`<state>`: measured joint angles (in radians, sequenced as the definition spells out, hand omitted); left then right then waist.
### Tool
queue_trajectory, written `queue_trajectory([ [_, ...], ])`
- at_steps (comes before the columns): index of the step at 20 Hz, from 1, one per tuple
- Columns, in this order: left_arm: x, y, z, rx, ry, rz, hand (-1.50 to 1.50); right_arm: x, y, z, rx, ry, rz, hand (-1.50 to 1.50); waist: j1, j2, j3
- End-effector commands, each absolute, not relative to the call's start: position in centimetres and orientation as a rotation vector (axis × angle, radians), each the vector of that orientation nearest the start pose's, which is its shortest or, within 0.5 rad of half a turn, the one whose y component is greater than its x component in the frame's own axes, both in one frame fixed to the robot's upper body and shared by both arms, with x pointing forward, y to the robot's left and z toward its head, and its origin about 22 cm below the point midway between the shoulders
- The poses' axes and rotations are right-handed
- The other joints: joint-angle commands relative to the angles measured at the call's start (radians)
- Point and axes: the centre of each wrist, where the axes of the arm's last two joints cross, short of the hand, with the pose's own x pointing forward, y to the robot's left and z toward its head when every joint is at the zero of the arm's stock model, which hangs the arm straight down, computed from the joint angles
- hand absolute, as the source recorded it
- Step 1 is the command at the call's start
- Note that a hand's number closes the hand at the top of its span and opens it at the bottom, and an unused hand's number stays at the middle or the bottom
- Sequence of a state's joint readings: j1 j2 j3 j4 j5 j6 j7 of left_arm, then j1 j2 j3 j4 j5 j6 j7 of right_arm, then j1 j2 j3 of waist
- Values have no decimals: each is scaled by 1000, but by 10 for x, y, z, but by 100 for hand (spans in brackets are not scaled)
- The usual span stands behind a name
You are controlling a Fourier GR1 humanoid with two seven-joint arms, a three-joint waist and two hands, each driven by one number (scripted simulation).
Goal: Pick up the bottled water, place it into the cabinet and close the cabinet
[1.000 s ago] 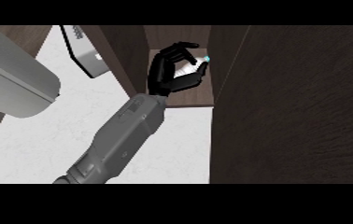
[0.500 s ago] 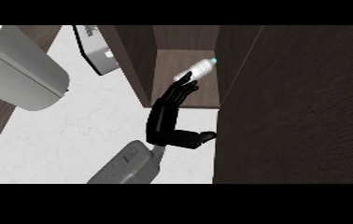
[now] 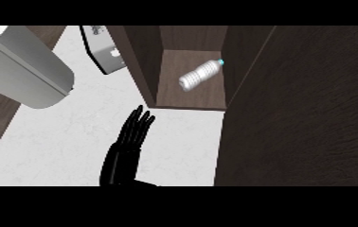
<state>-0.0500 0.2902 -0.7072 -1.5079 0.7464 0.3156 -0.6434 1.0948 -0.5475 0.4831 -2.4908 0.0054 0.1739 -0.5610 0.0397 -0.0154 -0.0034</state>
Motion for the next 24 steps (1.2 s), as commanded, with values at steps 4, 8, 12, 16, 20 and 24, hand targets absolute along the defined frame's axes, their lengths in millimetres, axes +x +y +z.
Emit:
queue_trajectory([
  [4,150,199,-24,-512,-1780,152,-150,25,-228,145,561,-1837,790,150,24,-4,-3],
  [8,136,229,-21,-459,-1817,140,-150,28,-222,159,575,-1855,841,150,18,-1,-6],
  [12,126,264,-15,-441,-1841,129,-150,30,-215,166,602,-1864,812,150,28,8,-7],
  [16,109,283,-13,-466,-1840,105,-150,31,-204,158,659,-1796,764,150,46,15,-8],
  [20,113,309,5,-495,-1848,74,-150,38,-200,160,689,-1756,754,150,73,29,-8],
  [24,109,325,-1,-499,-1842,84,-150,53,-194,156,733,-1773,916,150,91,33,-9],
])
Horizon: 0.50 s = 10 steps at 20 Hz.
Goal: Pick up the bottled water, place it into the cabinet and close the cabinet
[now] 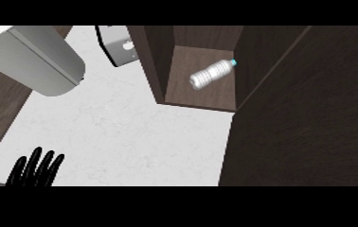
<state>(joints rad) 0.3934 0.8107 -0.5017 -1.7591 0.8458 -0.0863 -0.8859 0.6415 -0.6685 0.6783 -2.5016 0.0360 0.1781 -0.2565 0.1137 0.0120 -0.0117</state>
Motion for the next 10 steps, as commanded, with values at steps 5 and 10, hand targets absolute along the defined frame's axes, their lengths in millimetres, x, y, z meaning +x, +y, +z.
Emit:
queue_trajectory([
  [5,106,336,2,-519,-1825,50,-150,72,-188,148,708,-1739,1030,150,50,14,-5],
  [10,112,341,11,-524,-1849,30,-150,84,-178,142,714,-1704,1043,150,64,18,-7],
])
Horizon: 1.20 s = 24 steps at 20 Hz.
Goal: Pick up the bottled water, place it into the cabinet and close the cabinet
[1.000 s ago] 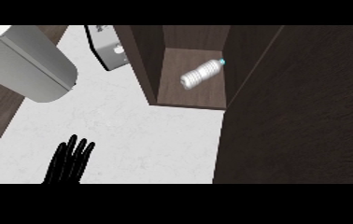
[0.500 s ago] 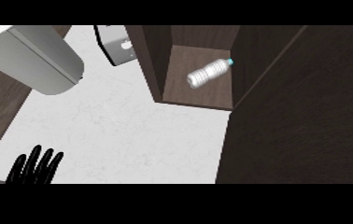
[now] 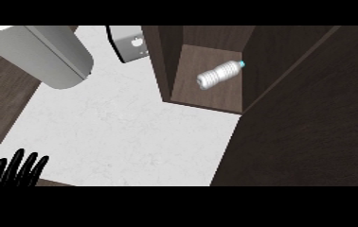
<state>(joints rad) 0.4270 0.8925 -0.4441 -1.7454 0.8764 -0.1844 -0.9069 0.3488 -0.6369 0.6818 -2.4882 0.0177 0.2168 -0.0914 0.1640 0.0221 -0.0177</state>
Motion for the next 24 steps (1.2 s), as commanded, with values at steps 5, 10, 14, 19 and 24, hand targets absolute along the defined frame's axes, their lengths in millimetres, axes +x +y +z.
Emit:
queue_trajectory([
  [5,113,351,13,-516,-1842,7,-150,94,-167,137,734,-1699,965,150,28,15,-3],
  [10,121,355,22,-515,-1874,-10,-150,105,-162,134,710,-1713,880,150,26,22,0],
  [14,120,358,23,-528,-1861,-15,-150,113,-158,128,731,-1672,800,150,40,31,1],
  [19,125,365,27,-516,-1883,0,-150,131,-147,120,811,-1616,675,150,39,34,5],
  [24,127,370,33,-532,-1876,-14,-150,160,-139,116,905,-1537,657,150,46,33,9],
])
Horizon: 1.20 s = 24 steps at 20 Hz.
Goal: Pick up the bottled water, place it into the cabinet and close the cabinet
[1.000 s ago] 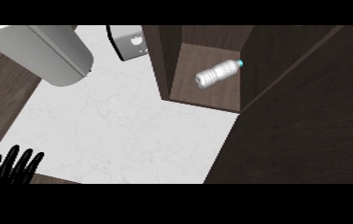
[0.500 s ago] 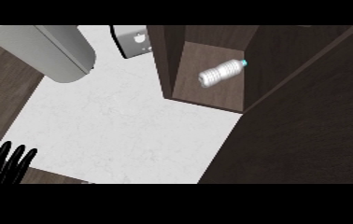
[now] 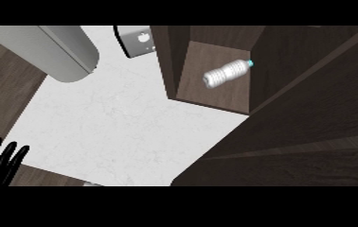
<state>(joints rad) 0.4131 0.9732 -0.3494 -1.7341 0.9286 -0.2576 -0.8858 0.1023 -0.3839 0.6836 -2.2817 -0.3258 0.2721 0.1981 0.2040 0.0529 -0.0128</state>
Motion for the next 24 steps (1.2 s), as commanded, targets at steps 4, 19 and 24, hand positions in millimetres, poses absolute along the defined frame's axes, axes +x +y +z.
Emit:
queue_trajectory([
  [4,122,373,26,-489,-1867,27,-150,199,-140,115,786,-1569,565,150,-25,-13,4],
  [19,111,392,24,-485,-1851,68,-150,375,-100,156,444,-1596,371,150,-90,-31,11],
  [24,121,384,32,-513,-1847,43,-150,370,-92,131,445,-1537,388,150,-101,-32,13],
])
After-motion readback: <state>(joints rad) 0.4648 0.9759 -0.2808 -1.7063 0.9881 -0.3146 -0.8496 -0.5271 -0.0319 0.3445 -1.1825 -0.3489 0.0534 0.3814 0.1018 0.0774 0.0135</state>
